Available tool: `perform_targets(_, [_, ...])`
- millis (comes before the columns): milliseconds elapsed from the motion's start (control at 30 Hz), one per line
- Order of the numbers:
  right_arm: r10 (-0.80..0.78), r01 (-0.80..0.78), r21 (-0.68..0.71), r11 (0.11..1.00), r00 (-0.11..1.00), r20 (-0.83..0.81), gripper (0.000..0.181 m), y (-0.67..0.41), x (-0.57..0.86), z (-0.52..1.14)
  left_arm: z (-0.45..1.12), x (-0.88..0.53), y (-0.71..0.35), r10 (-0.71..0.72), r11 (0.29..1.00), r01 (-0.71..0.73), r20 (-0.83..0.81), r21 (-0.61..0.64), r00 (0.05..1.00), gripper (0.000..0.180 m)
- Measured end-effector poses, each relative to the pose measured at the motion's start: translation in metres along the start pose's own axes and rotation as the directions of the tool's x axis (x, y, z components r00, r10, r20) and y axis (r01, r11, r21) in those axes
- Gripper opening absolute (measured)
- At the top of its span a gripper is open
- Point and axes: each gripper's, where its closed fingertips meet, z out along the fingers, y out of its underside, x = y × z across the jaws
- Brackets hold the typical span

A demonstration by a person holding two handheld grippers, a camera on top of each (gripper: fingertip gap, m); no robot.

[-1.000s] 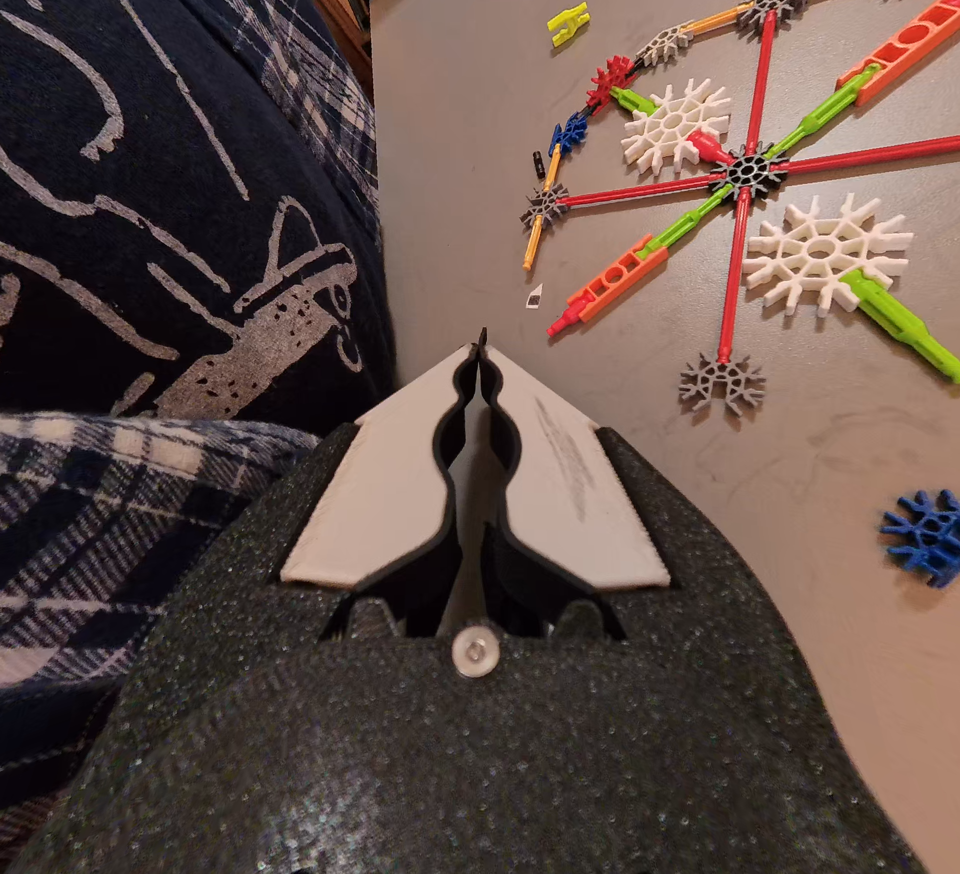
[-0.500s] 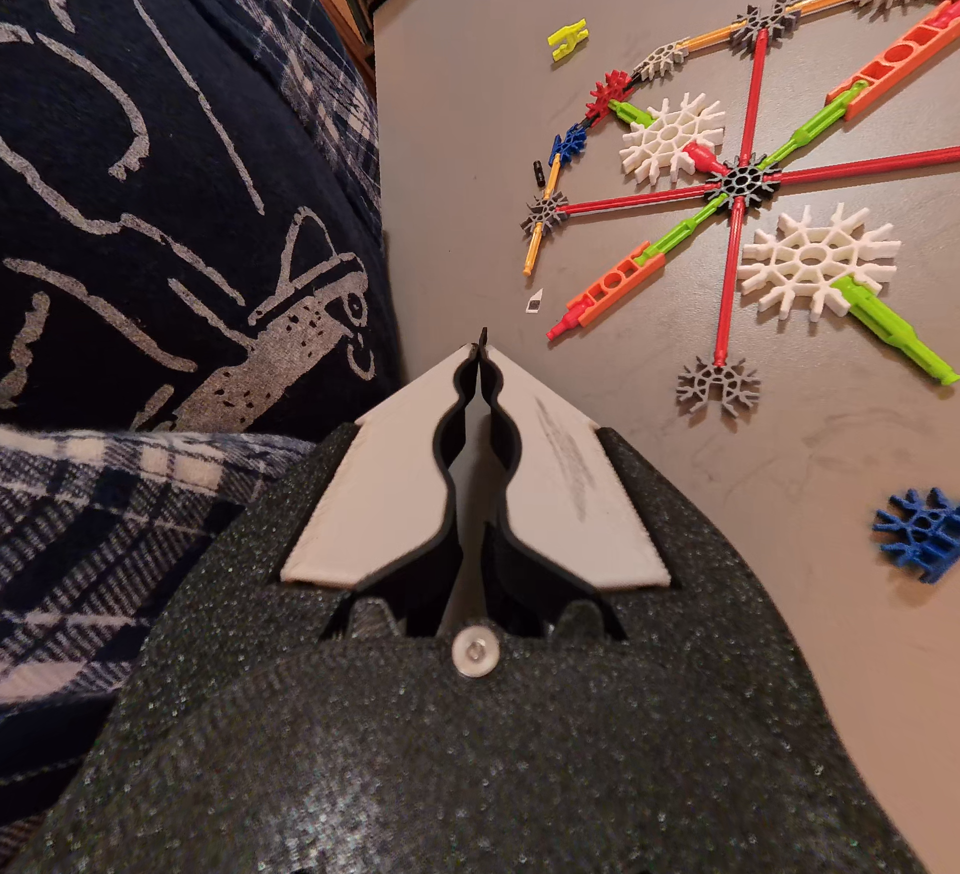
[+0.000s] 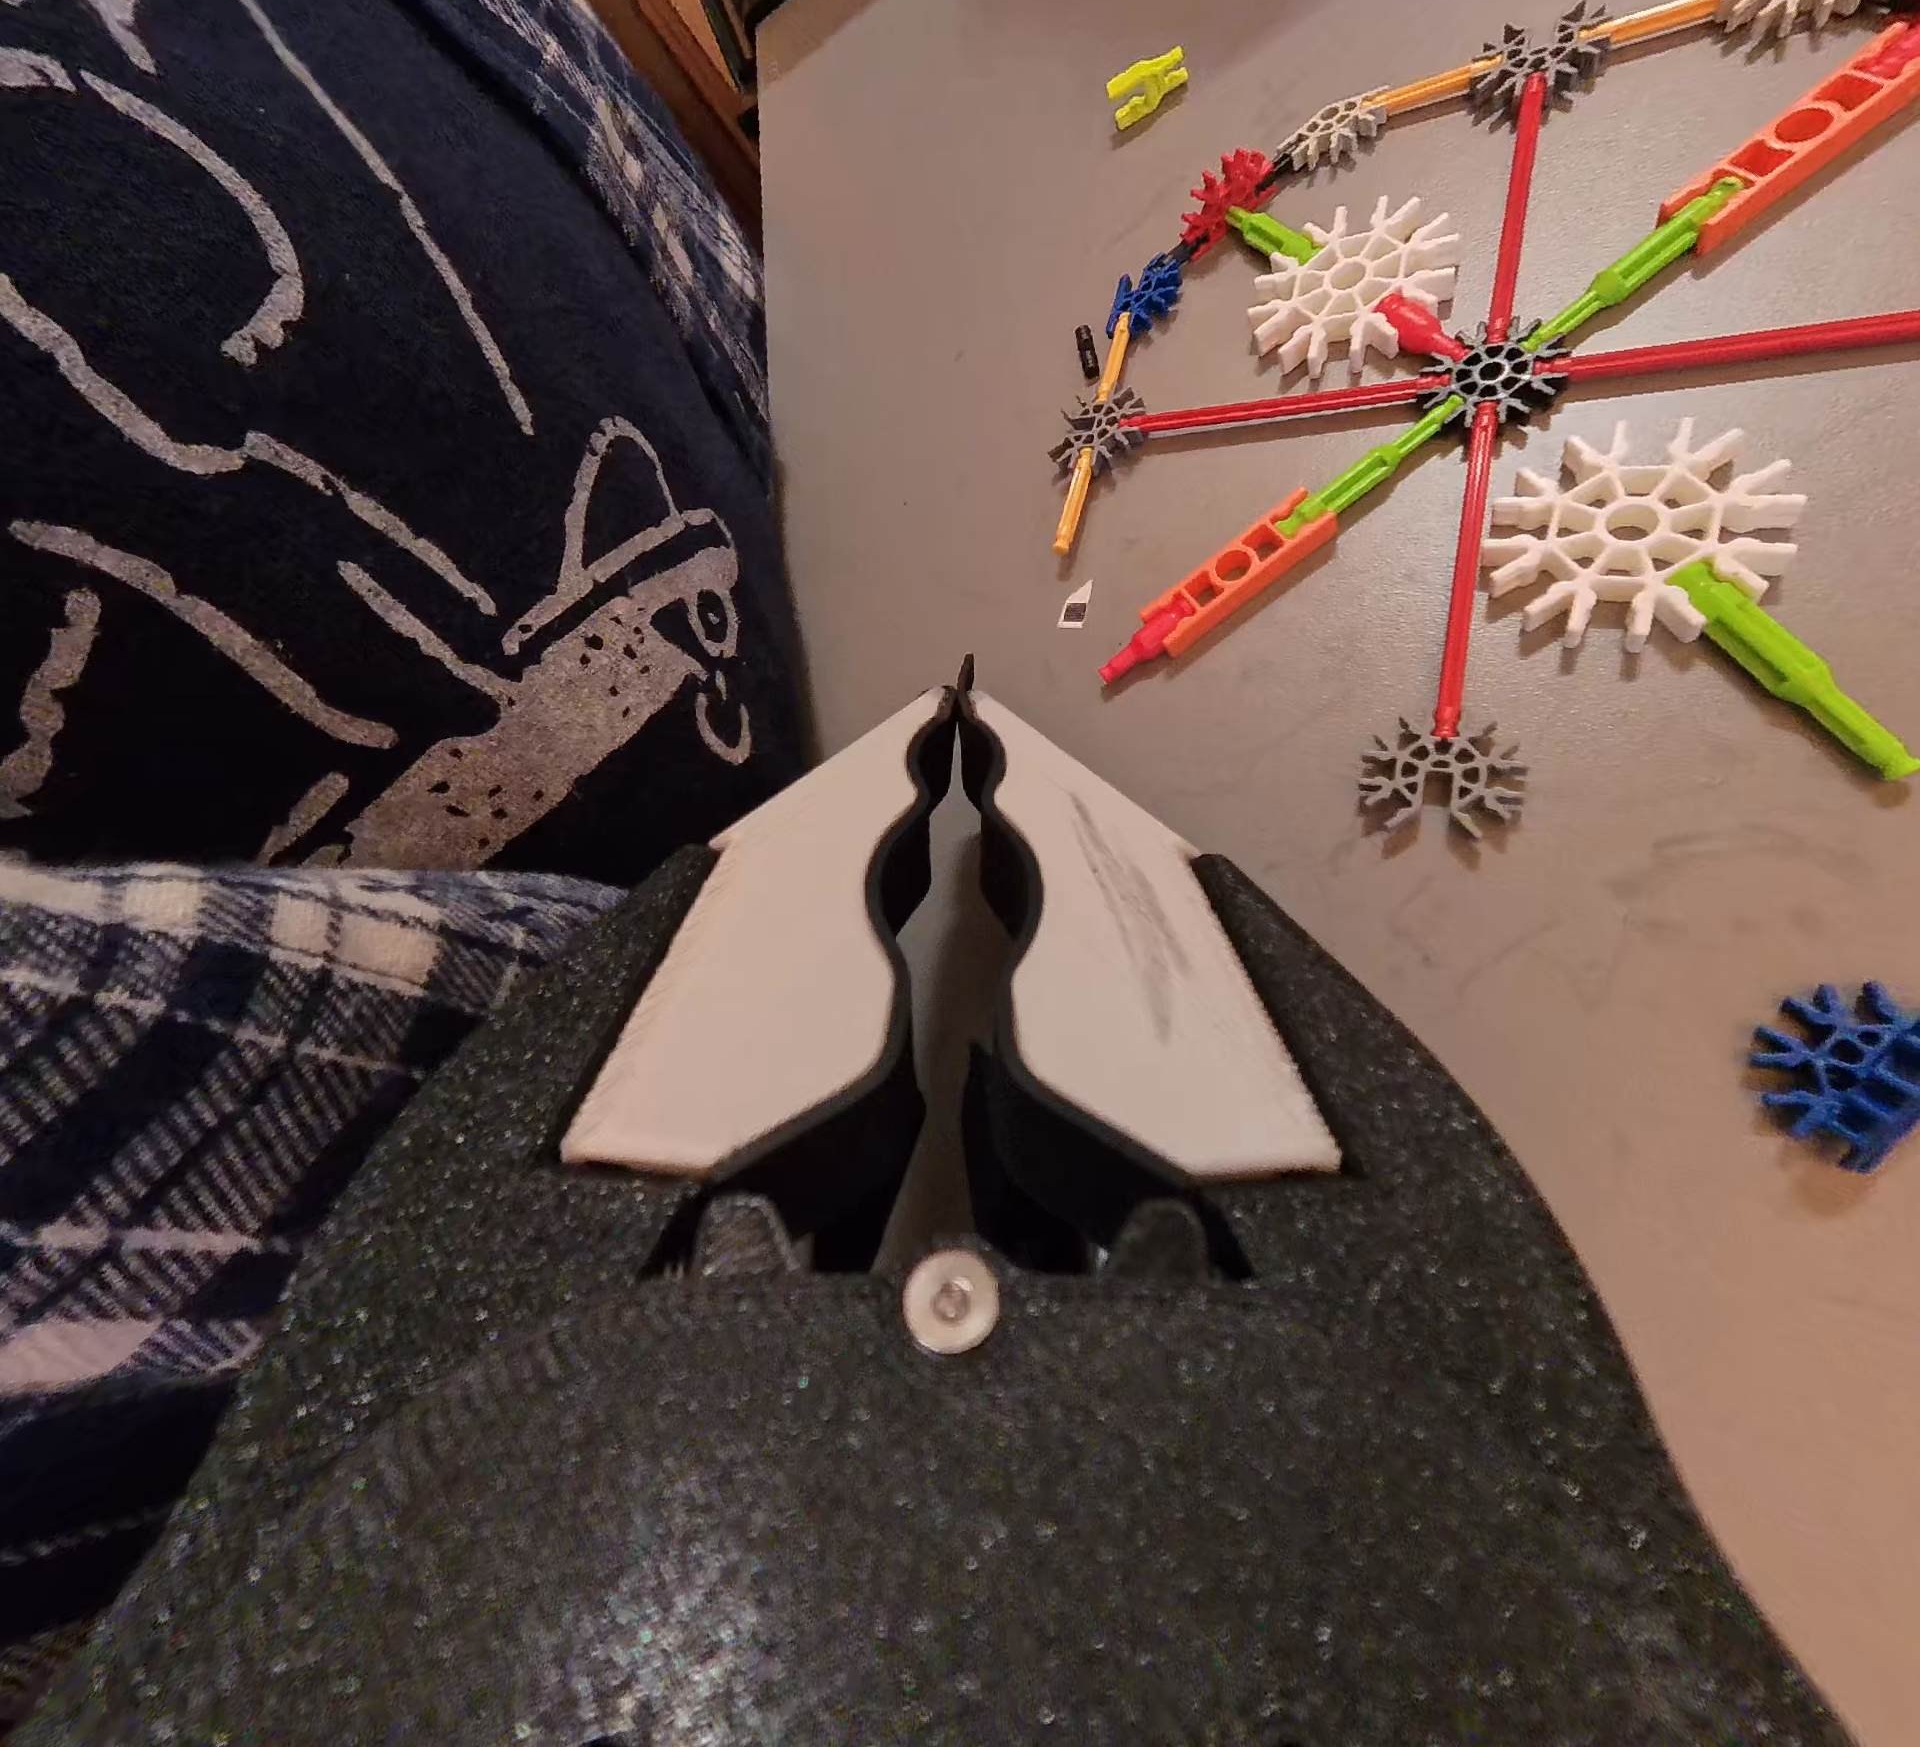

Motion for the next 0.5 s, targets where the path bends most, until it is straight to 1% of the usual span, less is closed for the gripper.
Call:
perform_targets(100, [-0.005,0.005,0.016,1.000,1.000,-0.007,0.000,-0.002,0.000,-0.002,-0.018,0.029,-0.045,-0.001,0.994,0.000,0.009,0.110,1.000,0.019])
perform_targets(167, [-0.008,0.009,0.036,0.999,1.000,-0.015,0.000,-0.004,0.000,-0.004,-0.024,0.057,-0.082,0.083,0.982,-0.086,0.023,0.167,0.996,0.019])
perform_targets(267, [-0.012,0.013,0.066,0.998,1.000,-0.023,0.000,-0.007,0.000,-0.008,-0.024,0.106,-0.140,0.157,0.951,-0.146,-0.020,0.271,0.987,0.019])
perform_targets(367, [-0.014,0.019,0.126,0.992,0.999,-0.041,0.000,-0.014,0.001,-0.015,-0.010,0.153,-0.188,0.189,0.918,-0.141,-0.096,0.371,0.977,0.019])
perform_targets(433, [-0.010,0.021,0.175,0.984,0.998,-0.064,0.000,-0.020,0.003,-0.022,0.008,0.178,-0.208,0.194,0.911,-0.123,-0.145,0.394,0.970,0.019])
perform_targets(500, [-0.004,0.023,0.191,0.981,0.995,-0.099,0.000,-0.020,0.007,-0.026,0.022,0.201,-0.225,0.191,0.901,-0.094,-0.194,0.423,0.962,0.019])
